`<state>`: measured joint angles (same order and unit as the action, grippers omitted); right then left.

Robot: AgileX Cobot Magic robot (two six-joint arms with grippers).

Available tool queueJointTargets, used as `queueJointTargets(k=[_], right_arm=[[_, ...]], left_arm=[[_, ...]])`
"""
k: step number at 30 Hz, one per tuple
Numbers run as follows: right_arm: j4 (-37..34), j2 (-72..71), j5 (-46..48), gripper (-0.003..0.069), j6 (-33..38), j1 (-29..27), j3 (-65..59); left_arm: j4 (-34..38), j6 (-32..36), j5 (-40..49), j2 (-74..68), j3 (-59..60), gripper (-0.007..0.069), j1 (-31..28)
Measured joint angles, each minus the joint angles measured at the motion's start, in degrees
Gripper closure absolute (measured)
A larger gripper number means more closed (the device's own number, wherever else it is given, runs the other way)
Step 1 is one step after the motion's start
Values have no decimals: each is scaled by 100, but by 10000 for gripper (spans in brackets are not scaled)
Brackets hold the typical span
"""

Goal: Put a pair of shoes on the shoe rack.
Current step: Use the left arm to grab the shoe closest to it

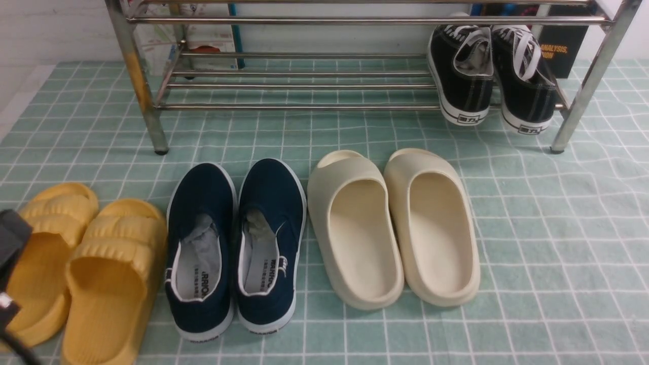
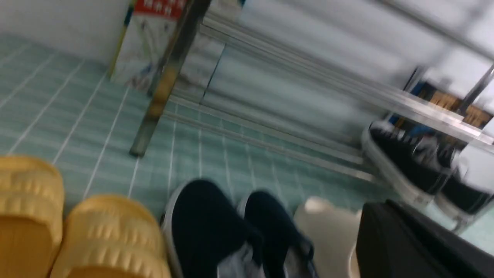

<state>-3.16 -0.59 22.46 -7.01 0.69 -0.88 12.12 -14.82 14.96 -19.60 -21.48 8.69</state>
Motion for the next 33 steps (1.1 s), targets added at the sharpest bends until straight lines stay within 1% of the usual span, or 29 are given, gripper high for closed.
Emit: queueJointTargets(k=[1, 2, 3, 5, 6, 7, 10, 11, 12, 14, 16, 17, 19, 20, 21, 22, 23, 25, 28, 30, 33], right_arm=[[0, 0, 0, 419, 0, 0, 0], [0, 0, 0, 419, 0, 0, 0], [0, 0, 0, 419, 0, 0, 0], [0, 0, 0, 419, 0, 0, 0], [0, 0, 0, 419, 0, 0, 0], [0, 0, 0, 419, 0, 0, 0], [0, 0, 0, 419, 0, 0, 0], [0, 0, 0, 419, 0, 0, 0], [0, 0, 0, 419, 0, 0, 0], [0, 0, 0, 419, 0, 0, 0], [0, 0, 0, 419, 0, 0, 0], [0, 0, 0, 419, 0, 0, 0], [0, 0, 0, 419, 0, 0, 0], [0, 0, 0, 419, 0, 0, 0], [0, 0, 0, 419, 0, 0, 0], [0, 0, 0, 419, 0, 0, 0], [0, 0, 0, 419, 0, 0, 0], [0, 0, 0, 419, 0, 0, 0], [0, 0, 0, 419, 0, 0, 0], [0, 0, 0, 419, 0, 0, 0], [0, 0, 0, 419, 0, 0, 0]], left_arm=[[18, 47, 394, -356, -287, 638, 0], [25, 47, 394, -429, -334, 638, 0], [61, 135, 1148, -1108, -690, 638, 0], [134, 279, 1755, -1817, -1092, 638, 0], [148, 311, 1820, -1897, -1130, 638, 0], [265, 391, 2237, -2460, -1396, 638, 0], [595, 661, 2971, -3750, -2030, 638, 0], [611, 661, 3007, -3831, -2071, 638, 0], [707, 768, 3296, -4507, -2392, 638, 8], [683, 760, 3576, -5155, -2756, 638, 74], [581, 715, 3639, -5444, -2912, 638, 149], [181, 411, 3708, -5908, -3152, 638, 389], [-268, -7, 3702, -6294, -3274, 638, 639], [-692, -336, 3674, -6508, -3350, 638, 859], [-750, -450, 3668, -6537, -3359, 638, 890], [-987, -621, 3646, -6650, -3397, 638, 1004], [-1348, -1001, 3619, -6797, -3466, 638, 1179], [-1742, -1448, 3552, -6892, -3544, 638, 1327], [-2172, -1830, 3453, -6907, -3635, 634, 1371], [-2300, -1914, 3360, -6907, -3649, 615, 1317], [-2302, -1927, 3302, -6914, -3657, 529, 1229]])
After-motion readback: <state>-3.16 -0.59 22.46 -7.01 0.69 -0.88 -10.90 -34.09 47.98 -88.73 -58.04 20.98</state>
